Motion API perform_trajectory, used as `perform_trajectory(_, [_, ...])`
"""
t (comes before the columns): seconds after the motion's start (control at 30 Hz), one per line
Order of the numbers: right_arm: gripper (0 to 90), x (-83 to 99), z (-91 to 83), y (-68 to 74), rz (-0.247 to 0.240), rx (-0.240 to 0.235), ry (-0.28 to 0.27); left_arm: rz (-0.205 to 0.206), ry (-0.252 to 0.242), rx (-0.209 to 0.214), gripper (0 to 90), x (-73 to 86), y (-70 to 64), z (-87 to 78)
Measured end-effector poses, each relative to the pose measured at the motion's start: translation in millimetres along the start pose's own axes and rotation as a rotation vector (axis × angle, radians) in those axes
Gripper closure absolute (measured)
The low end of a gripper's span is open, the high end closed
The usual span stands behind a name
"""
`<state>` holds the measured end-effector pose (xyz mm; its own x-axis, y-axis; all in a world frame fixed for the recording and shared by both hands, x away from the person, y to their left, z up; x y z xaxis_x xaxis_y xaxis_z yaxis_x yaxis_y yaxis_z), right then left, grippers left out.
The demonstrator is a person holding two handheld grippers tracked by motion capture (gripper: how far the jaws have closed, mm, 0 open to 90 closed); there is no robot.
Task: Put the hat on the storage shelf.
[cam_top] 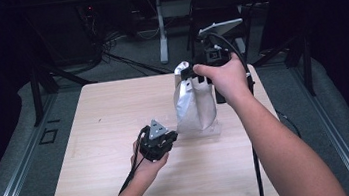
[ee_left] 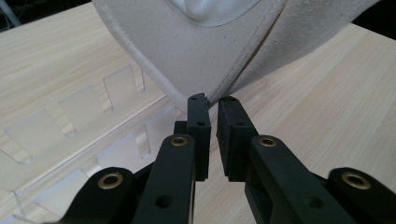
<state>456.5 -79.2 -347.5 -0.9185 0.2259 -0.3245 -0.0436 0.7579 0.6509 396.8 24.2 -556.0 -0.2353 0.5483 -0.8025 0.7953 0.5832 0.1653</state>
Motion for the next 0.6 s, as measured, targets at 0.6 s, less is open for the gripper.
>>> perform_trajectory(0.6, [81.5,-3.8,13.3,-9.0,0.018,-0.005,0.012,0.007,-0.017,-0.005,62.2,-1.7,-9.0,-6.1])
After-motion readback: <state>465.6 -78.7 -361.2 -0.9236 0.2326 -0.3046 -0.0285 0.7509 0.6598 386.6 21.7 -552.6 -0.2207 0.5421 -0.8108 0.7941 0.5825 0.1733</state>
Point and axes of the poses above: each handheld gripper's, and its own axes: z roughly forward along the jaws, x roughly out of its underside, y roughly to its left, the point moved 9 cm from there along z, roughly forward along the jaws, and after that the axes turned 14 degrees about z, right-handed, at the moved point
